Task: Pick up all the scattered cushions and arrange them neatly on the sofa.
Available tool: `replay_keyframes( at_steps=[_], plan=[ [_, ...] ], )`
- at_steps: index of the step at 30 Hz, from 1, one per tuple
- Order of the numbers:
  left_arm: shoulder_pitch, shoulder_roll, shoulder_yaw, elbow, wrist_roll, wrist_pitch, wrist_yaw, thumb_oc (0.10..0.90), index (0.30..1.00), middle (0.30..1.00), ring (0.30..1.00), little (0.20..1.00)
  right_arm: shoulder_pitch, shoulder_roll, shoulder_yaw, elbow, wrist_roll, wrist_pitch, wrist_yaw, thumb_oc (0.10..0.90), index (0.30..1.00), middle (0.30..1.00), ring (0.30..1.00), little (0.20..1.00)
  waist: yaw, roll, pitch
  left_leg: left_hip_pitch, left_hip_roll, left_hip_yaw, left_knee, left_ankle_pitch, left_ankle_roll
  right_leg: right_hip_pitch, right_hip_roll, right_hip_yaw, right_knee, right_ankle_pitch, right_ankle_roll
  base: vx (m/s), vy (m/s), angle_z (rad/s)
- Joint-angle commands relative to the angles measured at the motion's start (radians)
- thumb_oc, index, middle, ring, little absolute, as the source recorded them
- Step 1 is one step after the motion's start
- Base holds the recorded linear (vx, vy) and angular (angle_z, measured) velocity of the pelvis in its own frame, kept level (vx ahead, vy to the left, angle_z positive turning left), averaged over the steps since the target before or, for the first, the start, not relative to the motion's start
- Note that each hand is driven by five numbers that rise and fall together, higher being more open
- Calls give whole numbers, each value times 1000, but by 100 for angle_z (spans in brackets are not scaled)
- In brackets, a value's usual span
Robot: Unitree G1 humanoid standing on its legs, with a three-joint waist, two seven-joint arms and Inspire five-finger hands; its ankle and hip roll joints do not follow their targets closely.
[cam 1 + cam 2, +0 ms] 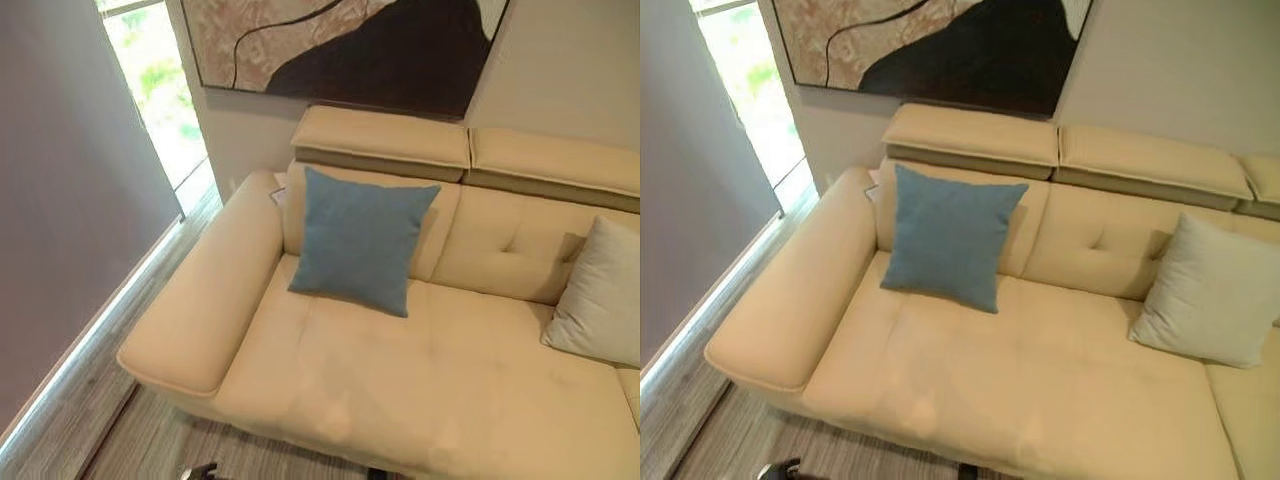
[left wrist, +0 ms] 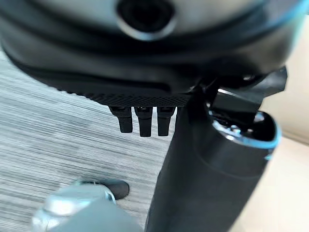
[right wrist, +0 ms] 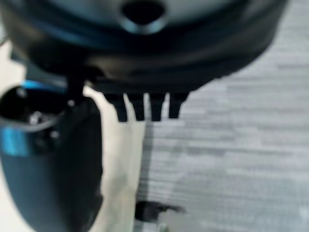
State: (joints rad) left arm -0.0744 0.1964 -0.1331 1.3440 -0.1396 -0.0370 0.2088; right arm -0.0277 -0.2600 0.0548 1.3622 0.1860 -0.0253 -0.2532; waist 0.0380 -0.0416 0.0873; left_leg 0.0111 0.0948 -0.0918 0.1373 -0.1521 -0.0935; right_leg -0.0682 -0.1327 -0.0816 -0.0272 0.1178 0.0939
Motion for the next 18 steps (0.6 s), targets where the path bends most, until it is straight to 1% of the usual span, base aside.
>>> replay_keyframes(
  at_steps=[1, 2, 4, 5, 6, 7, 8, 9, 10, 11, 12, 14, 16, 18],
  plan=[
    [-60, 10, -32, 33, 100, -4, 32, 800, 900, 900, 900, 900, -60, -18, 33, -42, -87, 0, -54, 800, 900, 900, 900, 900, -11, -25, 8, -74, -40, 10, -41, 36, 25, -4, -24, -9, 108, -132, 68, -318, 126, -3],
    [-68, 29, -38, 40, 124, 2, 41, 800, 900, 900, 900, 900, -88, -28, 57, -79, -105, -2, -50, 800, 900, 900, 900, 900, -18, -22, 19, -89, -28, 35, -64, 59, 32, -42, -35, -1, 103, -100, 82, -268, 81, -5],
    [-75, 39, -38, 41, 134, 3, 45, 800, 900, 900, 900, 900, -102, -30, 70, -93, -117, -4, -53, 800, 900, 900, 900, 900, -15, -20, 25, -95, -25, 47, -70, 65, 37, -53, -30, -2, 113, -109, 79, -275, 116, -46],
    [-79, 58, -31, 41, 144, 4, 53, 800, 900, 900, 900, 900, -115, -31, 93, -106, -135, -10, -52, 800, 900, 900, 900, 900, -5, -20, 26, -111, -32, 75, -69, 77, 50, -33, -17, -15, 150, -139, 66, -187, 114, -68],
    [-79, 59, -31, 41, 144, 4, 53, 800, 900, 900, 900, 900, -115, -31, 93, -106, -135, -10, -52, 800, 900, 900, 900, 900, -3, -20, 28, -108, -32, 77, -68, 74, 51, -32, -17, -13, 153, -141, 66, -320, 185, -93],
    [-70, 64, -19, 36, 140, 1, 52, 800, 900, 900, 900, 900, -119, -28, 109, -117, -148, -14, -49, 800, 900, 900, 900, 900, 21, -25, 20, -114, -41, 111, -54, 73, 61, 11, -1, -35, 165, -186, 50, -133, 71, -79],
    [-70, 64, -19, 36, 140, 1, 52, 800, 900, 900, 900, 900, -119, -28, 109, -117, -148, -14, -49, 800, 900, 900, 900, 900, 22, -25, 21, -113, -41, 112, -54, 72, 61, 12, -1, -35, 165, -186, 50, -242, 59, -98],
    [-55, 63, -12, 34, 140, -1, 53, 800, 900, 900, 900, 900, -119, -24, 124, -117, -163, -15, -47, 800, 900, 900, 900, 900, 47, -32, 9, -118, -44, 143, -40, 69, 68, 60, 12, -64, 163, -222, 39, -149, -8, -55],
    [-48, 60, -6, 32, 136, -3, 50, 800, 900, 900, 900, 900, -114, -16, 132, -122, -174, -14, -44, 800, 900, 900, 900, 900, 62, -33, -6, -127, -42, 166, -31, 72, 70, 83, 20, -88, 148, -238, 33, -147, -7, -36],
    [-47, 61, -6, 32, 136, -3, 50, 800, 900, 900, 900, 900, -113, -16, 133, -123, -174, -14, -44, 800, 900, 900, 900, 900, 64, -33, -5, -125, -42, 168, -30, 70, 70, 85, 20, -86, 148, -239, 34, -45, -23, -54],
    [-40, 51, -1, 27, 128, 0, 47, 800, 900, 900, 900, 900, -104, -4, 142, -127, -182, -7, -45, 800, 900, 900, 900, 900, 74, -30, -12, -117, -42, 186, -22, 69, 66, 93, 18, -103, 136, -249, 31, 6, -34, -87],
    [-38, 40, -6, 26, 133, 3, 49, 800, 900, 900, 900, 900, -93, 6, 140, -111, -176, -8, -45, 800, 900, 900, 900, 900, 64, -22, -16, -101, -45, 184, -27, 68, 62, 102, 25, -97, 124, -250, 24, -4, -64, -52],
    [-27, 18, -11, 28, 128, 2, 46, 800, 900, 900, 900, 900, -75, 15, 127, -84, -159, -7, -37, 800, 900, 900, 900, 900, 48, -6, -24, -73, -46, 182, -51, 74, 56, 121, 30, -113, 97, -247, 20, -8, -56, 13],
    [-23, 10, -17, 27, 126, 2, 41, 800, 900, 900, 900, 900, -70, 18, 120, -73, -152, -4, -36, 800, 900, 900, 900, 900, 43, -1, -25, -67, -46, 178, -59, 80, 53, 125, 32, -116, 90, -244, 18, 3, -28, 24]
  ],
)
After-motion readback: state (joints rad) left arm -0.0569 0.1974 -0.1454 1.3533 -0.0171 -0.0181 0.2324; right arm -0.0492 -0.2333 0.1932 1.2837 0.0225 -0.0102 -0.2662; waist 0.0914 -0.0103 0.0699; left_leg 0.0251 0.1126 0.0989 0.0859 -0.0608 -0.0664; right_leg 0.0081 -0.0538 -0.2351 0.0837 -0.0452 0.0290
